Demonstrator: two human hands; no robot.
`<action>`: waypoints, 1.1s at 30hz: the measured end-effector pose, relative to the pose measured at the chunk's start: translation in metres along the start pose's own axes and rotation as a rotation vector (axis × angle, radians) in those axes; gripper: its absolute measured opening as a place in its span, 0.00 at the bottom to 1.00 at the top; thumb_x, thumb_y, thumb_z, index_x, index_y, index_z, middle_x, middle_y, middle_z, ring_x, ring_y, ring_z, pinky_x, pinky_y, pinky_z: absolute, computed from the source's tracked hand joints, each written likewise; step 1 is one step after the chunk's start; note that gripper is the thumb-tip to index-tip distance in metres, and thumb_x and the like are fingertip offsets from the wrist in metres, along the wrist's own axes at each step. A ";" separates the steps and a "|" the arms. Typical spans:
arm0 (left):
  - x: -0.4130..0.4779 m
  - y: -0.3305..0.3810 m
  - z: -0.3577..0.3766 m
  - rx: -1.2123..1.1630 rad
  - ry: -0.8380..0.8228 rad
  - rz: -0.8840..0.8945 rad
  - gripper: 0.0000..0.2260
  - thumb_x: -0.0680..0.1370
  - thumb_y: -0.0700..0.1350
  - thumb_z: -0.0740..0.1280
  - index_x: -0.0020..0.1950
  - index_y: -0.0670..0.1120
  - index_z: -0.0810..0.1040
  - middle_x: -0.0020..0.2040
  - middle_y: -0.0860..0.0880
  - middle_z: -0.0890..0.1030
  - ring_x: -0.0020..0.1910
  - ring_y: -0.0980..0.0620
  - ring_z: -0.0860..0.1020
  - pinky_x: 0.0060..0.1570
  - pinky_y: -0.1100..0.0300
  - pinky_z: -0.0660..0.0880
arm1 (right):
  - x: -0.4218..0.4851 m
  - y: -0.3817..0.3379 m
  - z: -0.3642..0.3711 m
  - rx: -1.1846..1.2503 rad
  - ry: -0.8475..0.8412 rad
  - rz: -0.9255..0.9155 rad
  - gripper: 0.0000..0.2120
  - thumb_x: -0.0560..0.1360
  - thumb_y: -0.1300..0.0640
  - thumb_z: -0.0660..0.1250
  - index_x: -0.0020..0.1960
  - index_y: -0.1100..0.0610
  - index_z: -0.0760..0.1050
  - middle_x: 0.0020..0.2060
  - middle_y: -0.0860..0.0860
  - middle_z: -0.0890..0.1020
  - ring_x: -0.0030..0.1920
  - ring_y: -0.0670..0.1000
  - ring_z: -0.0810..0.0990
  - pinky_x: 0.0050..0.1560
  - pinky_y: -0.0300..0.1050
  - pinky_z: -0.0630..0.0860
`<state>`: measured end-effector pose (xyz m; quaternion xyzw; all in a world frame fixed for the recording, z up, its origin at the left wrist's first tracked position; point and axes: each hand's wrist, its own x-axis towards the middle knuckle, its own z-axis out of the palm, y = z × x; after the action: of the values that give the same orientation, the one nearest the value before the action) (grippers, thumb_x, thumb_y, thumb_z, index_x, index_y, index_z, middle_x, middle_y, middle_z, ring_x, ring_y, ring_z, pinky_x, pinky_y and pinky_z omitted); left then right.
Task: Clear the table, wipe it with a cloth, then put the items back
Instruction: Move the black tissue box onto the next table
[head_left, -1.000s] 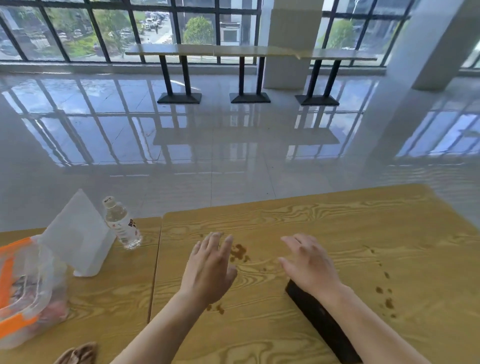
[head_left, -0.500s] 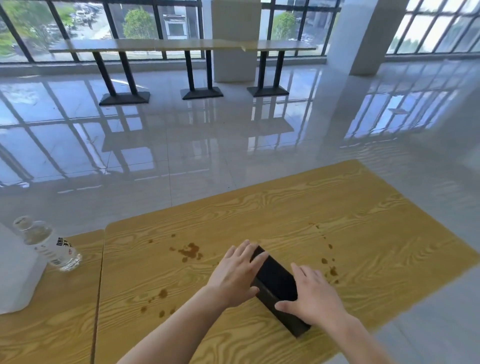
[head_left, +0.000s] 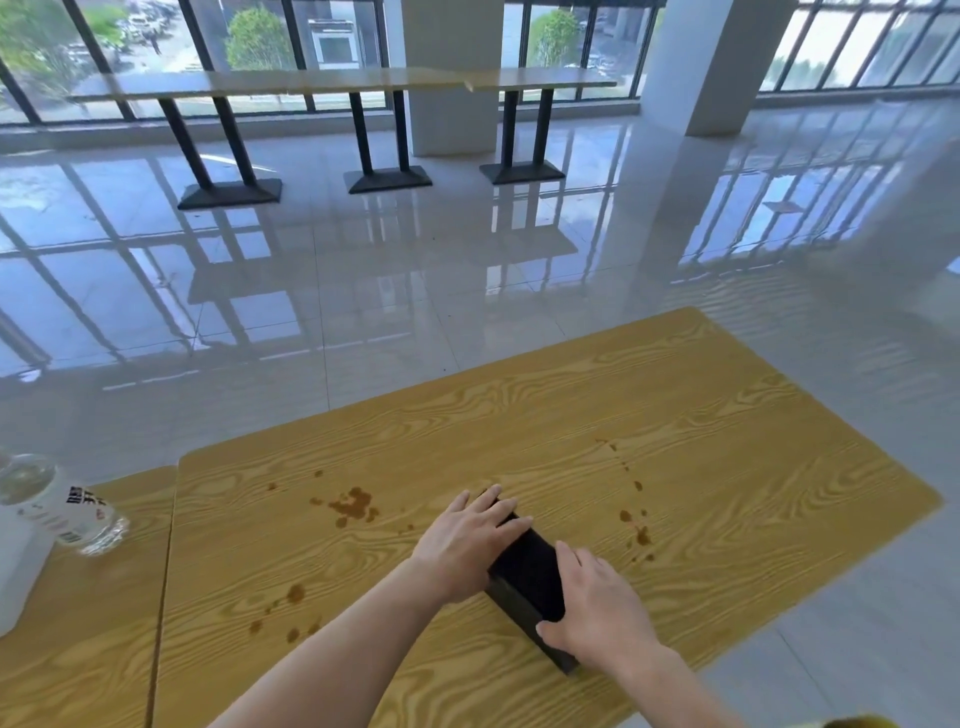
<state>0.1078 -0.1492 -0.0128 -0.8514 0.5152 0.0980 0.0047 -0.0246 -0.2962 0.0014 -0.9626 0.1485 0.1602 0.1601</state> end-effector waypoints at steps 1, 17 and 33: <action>0.002 -0.001 0.000 0.010 0.005 0.011 0.33 0.76 0.48 0.69 0.77 0.53 0.57 0.76 0.47 0.62 0.78 0.45 0.52 0.75 0.42 0.53 | -0.001 0.000 0.001 0.004 0.014 -0.007 0.46 0.70 0.40 0.70 0.78 0.55 0.51 0.69 0.48 0.67 0.67 0.51 0.67 0.67 0.43 0.67; -0.060 -0.035 -0.011 -0.012 0.237 -0.103 0.29 0.71 0.53 0.72 0.70 0.52 0.68 0.61 0.49 0.73 0.60 0.48 0.71 0.64 0.56 0.68 | 0.012 -0.046 -0.015 -0.048 0.109 -0.237 0.39 0.67 0.46 0.71 0.73 0.49 0.59 0.60 0.45 0.72 0.57 0.49 0.70 0.55 0.42 0.72; -0.210 -0.092 -0.008 -0.055 0.294 -0.569 0.31 0.68 0.53 0.73 0.69 0.54 0.68 0.61 0.50 0.74 0.62 0.48 0.71 0.62 0.54 0.71 | 0.046 -0.189 -0.002 -0.207 0.039 -0.679 0.41 0.66 0.45 0.71 0.75 0.52 0.59 0.63 0.48 0.73 0.59 0.52 0.71 0.58 0.47 0.72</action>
<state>0.0956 0.0774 0.0224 -0.9661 0.2489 -0.0176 -0.0656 0.0816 -0.1372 0.0360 -0.9711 -0.1939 0.0936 0.1028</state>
